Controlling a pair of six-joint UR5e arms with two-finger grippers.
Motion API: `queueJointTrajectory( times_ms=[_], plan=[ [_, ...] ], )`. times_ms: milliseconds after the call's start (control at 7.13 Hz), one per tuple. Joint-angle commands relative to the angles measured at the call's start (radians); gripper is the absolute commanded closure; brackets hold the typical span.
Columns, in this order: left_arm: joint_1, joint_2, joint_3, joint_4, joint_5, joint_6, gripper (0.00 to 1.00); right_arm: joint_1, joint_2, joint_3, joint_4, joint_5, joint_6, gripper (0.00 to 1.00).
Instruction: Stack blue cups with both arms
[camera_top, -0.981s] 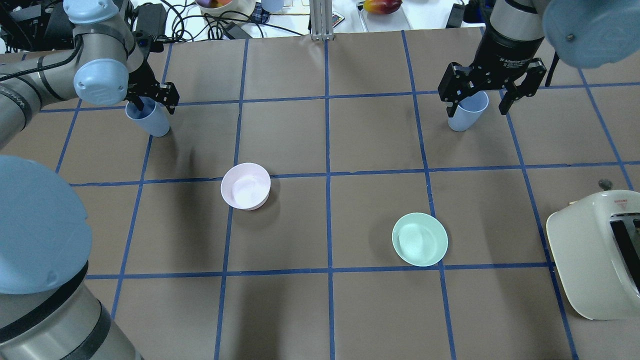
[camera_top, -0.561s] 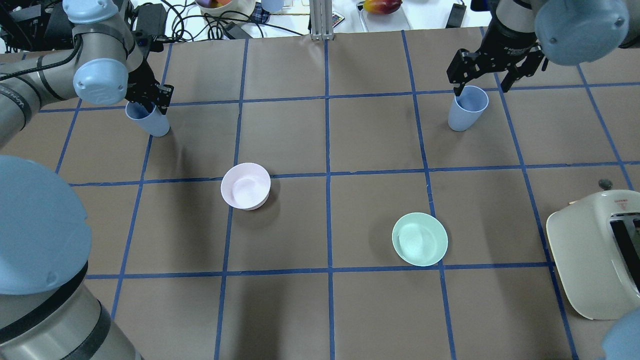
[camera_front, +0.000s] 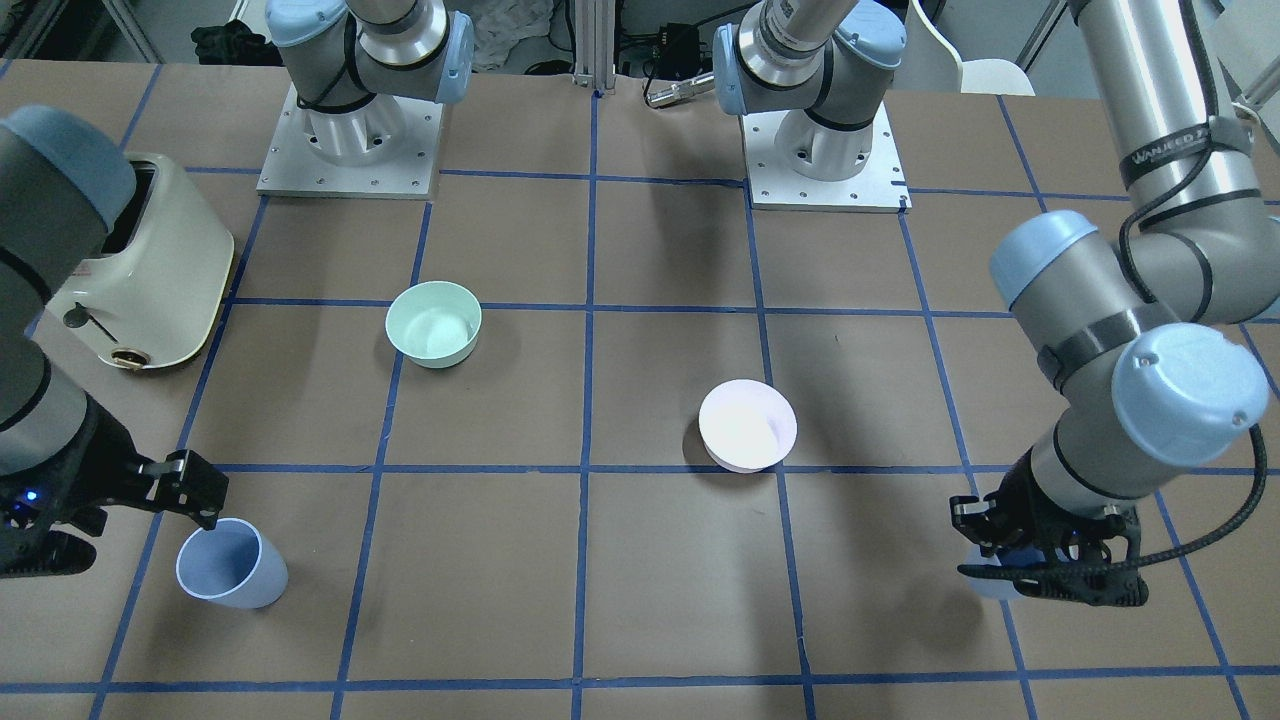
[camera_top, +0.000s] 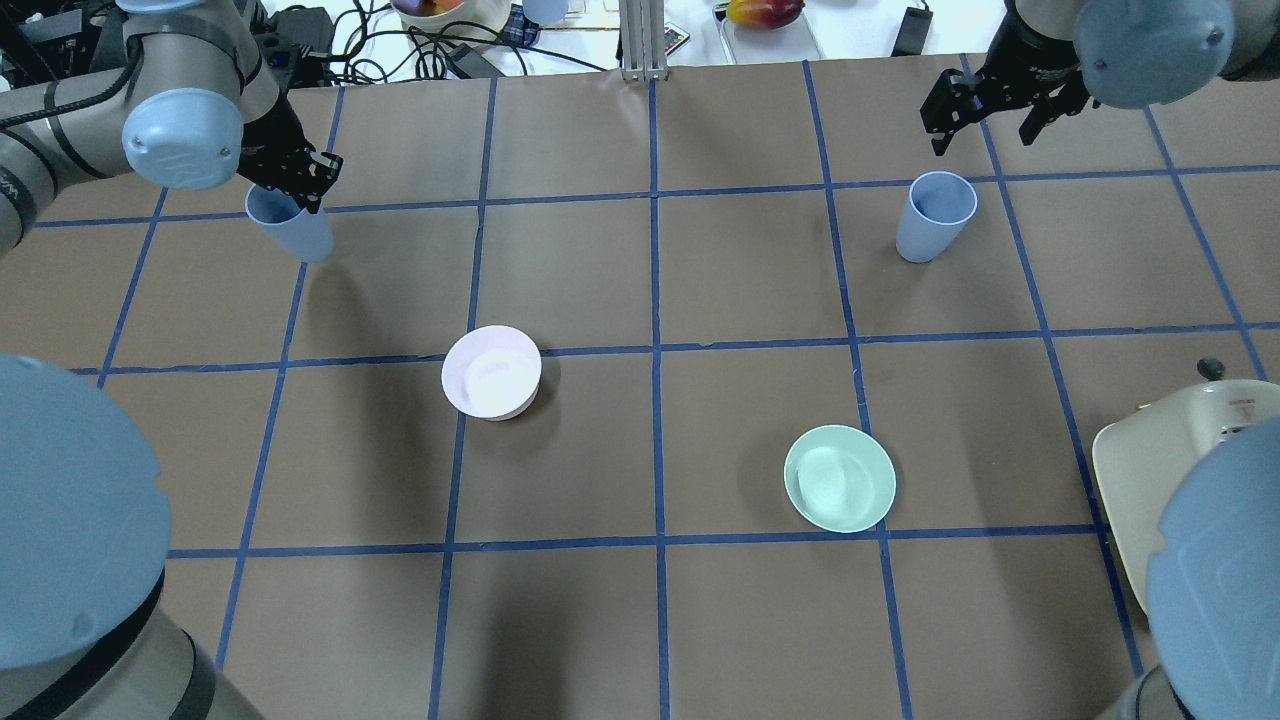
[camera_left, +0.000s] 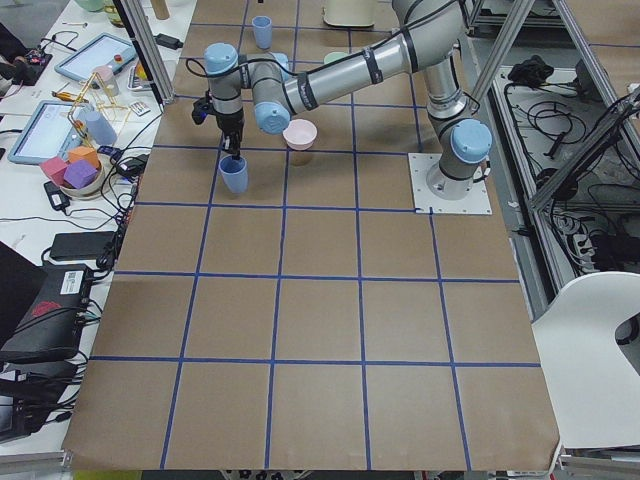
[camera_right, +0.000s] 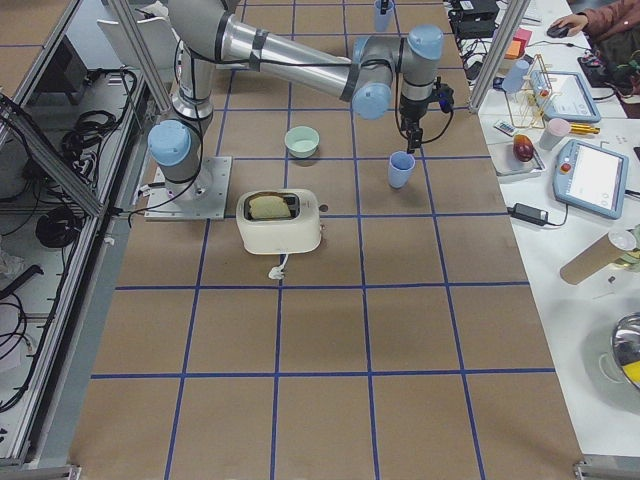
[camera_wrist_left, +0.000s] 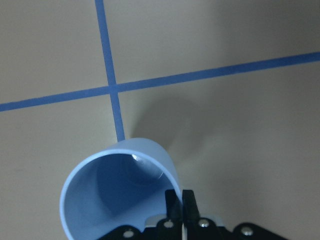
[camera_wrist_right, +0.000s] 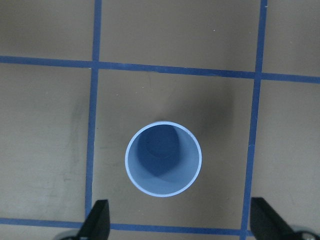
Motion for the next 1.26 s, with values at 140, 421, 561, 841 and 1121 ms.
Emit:
queueJointTrajectory(
  times_ms=[140,421,561,841,1121],
  plan=[
    [-0.142,0.15,-0.006,-0.227,-0.006,-0.275,1.0,-0.039,0.062,0.008,-0.038,0.01,-0.07,0.0],
    [-0.303,0.19,-0.027,-0.245,-0.03,-0.53,1.0,-0.039,0.071,0.009,0.028,0.012,-0.075,0.0],
    [-0.37,0.196,-0.032,-0.244,-0.035,-0.627,1.0,-0.039,0.097,0.009,0.031,0.013,-0.059,0.0],
    [-0.487,0.155,-0.035,-0.235,-0.037,-0.847,1.0,-0.037,0.123,0.008,0.02,0.013,-0.056,0.0],
    [-0.582,0.152,-0.113,-0.218,-0.1,-0.94,1.0,-0.037,0.145,0.008,0.019,0.012,-0.052,0.04]
  ],
)
